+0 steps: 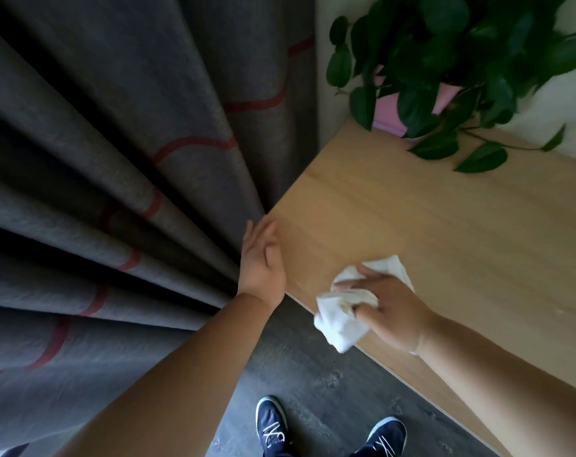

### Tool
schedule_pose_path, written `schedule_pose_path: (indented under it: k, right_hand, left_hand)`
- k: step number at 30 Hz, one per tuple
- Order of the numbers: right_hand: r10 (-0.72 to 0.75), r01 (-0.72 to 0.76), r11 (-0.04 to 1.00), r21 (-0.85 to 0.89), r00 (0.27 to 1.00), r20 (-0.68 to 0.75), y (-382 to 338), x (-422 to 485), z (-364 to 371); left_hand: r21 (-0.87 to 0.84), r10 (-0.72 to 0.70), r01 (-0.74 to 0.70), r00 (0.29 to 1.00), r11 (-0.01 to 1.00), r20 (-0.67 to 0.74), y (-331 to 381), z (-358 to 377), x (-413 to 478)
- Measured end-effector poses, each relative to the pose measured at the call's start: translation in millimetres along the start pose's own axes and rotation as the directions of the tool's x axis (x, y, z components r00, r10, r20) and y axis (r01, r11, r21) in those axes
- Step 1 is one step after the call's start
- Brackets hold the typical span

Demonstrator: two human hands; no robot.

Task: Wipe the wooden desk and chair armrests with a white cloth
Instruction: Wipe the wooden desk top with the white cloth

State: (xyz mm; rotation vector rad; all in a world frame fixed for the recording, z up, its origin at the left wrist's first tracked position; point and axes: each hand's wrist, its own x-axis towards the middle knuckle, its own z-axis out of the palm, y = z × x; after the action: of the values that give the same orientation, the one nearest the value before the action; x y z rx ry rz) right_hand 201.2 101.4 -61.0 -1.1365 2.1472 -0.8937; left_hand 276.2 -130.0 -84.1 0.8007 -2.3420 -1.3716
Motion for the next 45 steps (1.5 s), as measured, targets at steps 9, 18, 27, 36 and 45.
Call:
schedule_pose_path:
  k: [9, 18, 27, 36, 45]
  right_hand:
    - [0.363, -0.332, 0.931, 0.152, 0.793, -0.490, 21, -60, -106]
    - [0.340, -0.476, 0.827, -0.299, 0.847, -0.408, 103, 4, -119]
    - [0.123, -0.213, 0.942, -0.259, 0.938, -0.324, 109, -38, -87]
    - [0.304, -0.260, 0.931, 0.256, 0.941, -0.149, 32, -153, -13]
    - [0.628, -0.536, 0.758, 0.373, 0.441, -0.641, 90, -122, -185]
  left_hand:
    - [0.124, 0.149, -0.179, 0.964, 0.976, 0.220, 34, 54, -35]
    - [0.136, 0.231, -0.278, 0.931, 0.951, 0.282, 58, 103, -53]
    - [0.196, 0.248, -0.307, 0.928, 0.931, 0.277, 57, 107, -58]
    - [0.136, 0.194, -0.240, 0.938, 0.961, 0.289, 63, 112, -81]
    - [-0.027, 0.145, -0.144, 0.946, 0.989, 0.291, 95, 149, -120]
